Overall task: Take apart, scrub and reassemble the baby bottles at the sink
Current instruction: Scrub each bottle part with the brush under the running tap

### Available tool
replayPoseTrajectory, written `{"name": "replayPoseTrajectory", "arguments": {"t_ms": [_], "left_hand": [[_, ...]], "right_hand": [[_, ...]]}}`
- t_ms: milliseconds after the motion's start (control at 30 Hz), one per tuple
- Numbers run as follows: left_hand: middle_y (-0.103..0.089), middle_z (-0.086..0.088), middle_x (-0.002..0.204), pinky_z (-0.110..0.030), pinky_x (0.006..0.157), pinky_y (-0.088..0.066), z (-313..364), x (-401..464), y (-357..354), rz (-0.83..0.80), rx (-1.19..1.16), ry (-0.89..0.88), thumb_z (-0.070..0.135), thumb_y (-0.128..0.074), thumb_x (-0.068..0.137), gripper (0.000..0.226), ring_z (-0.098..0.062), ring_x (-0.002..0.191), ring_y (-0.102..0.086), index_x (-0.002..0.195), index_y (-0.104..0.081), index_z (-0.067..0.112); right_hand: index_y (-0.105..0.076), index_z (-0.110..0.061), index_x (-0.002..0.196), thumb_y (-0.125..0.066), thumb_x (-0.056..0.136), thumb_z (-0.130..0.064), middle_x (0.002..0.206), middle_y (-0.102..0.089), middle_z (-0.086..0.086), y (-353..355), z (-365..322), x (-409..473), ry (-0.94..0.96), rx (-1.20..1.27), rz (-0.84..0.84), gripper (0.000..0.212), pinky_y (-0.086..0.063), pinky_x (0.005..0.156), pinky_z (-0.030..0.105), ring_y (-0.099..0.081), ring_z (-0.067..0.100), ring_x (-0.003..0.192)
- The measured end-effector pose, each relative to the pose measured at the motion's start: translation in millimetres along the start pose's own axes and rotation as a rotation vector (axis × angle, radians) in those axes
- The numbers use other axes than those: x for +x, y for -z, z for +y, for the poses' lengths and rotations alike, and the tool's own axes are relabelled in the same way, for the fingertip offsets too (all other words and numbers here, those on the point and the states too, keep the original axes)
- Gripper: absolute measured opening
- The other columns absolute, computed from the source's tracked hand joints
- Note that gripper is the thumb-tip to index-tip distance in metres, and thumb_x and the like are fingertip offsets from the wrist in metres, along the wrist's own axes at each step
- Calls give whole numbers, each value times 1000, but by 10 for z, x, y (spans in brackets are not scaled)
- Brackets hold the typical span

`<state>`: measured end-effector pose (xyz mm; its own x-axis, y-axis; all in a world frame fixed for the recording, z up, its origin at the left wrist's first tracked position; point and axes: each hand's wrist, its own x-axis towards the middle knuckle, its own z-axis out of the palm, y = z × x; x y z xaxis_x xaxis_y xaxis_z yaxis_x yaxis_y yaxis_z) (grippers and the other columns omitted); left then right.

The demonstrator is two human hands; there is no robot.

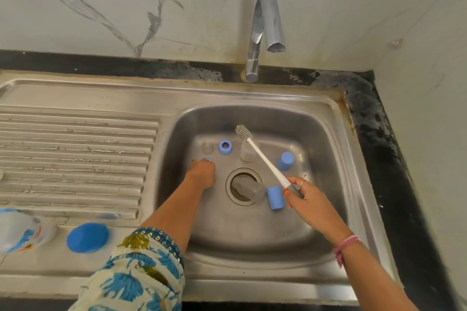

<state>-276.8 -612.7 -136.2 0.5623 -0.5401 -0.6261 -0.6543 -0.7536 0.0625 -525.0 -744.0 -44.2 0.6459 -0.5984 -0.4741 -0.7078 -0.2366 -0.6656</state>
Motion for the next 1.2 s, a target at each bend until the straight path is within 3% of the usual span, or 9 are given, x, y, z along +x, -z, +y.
{"name": "replayPoseTrajectory", "arguments": {"t_ms": [200,400,467,600,700,833,967,1067,1200], "left_hand": [[-53,-16,132,-45,99,-38,67,-70,264,179,-153,75,34,-47,99,40,-37,126,-41,131,-44,10],[-63,-14,116,-47,93,-44,297,-242,857,399,-355,-90,31,-53,93,60,-36,121,-41,145,-28,15],[-67,-12,105,-46,93,-44,411,-314,1112,505,-318,-165,33,-53,93,69,-36,117,-44,152,-19,20],[-65,-6,77,-39,93,-42,624,-429,1510,698,-151,-294,35,-51,94,73,-32,91,-55,155,-11,26],[-55,-2,72,-40,96,-43,764,-451,1698,696,-121,-307,33,-52,94,77,-32,93,-54,155,-6,30],[-64,-9,90,-38,82,-44,922,-419,1854,637,-116,-227,34,-54,95,82,-34,108,-47,154,3,35],[-63,-16,114,-42,95,-41,959,-368,1943,504,-91,-120,29,-54,97,87,-38,124,-40,153,11,38],[-60,-16,122,-42,96,-38,973,-333,1985,473,-80,-63,23,-53,96,87,-38,127,-38,152,12,40],[-61,-16,122,-45,100,-40,922,-243,1951,438,-245,-45,24,-57,92,92,-41,128,-42,153,10,39]], "right_hand": [[-57,-32,119,-50,96,-29,85,-61,-2,36,-23,-45,9,32,24,25,-43,62,26,-51,10,66],[-57,-36,113,-51,96,-31,82,-64,2,84,39,-154,7,87,69,19,-42,59,27,-49,10,58],[-57,-38,109,-52,95,-30,81,-65,3,108,57,-185,7,101,85,16,-43,58,28,-49,11,56],[-56,-41,100,-53,94,-29,80,-65,7,172,65,-252,21,122,123,13,-45,59,32,-49,12,56],[-55,-42,96,-54,94,-28,80,-65,10,204,59,-281,43,133,144,14,-48,61,37,-50,14,57],[-54,-44,99,-54,95,-26,81,-65,10,254,48,-295,52,149,153,18,-51,63,40,-51,14,58],[-52,-47,96,-54,95,-28,82,-65,7,286,45,-299,52,153,173,20,-48,64,34,-52,13,62],[-52,-47,94,-55,95,-28,83,-65,8,303,46,-292,49,152,179,20,-47,62,32,-51,12,61],[-53,-46,95,-55,95,-29,83,-66,10,328,59,-277,31,163,172,17,-49,64,35,-52,13,61]]}}
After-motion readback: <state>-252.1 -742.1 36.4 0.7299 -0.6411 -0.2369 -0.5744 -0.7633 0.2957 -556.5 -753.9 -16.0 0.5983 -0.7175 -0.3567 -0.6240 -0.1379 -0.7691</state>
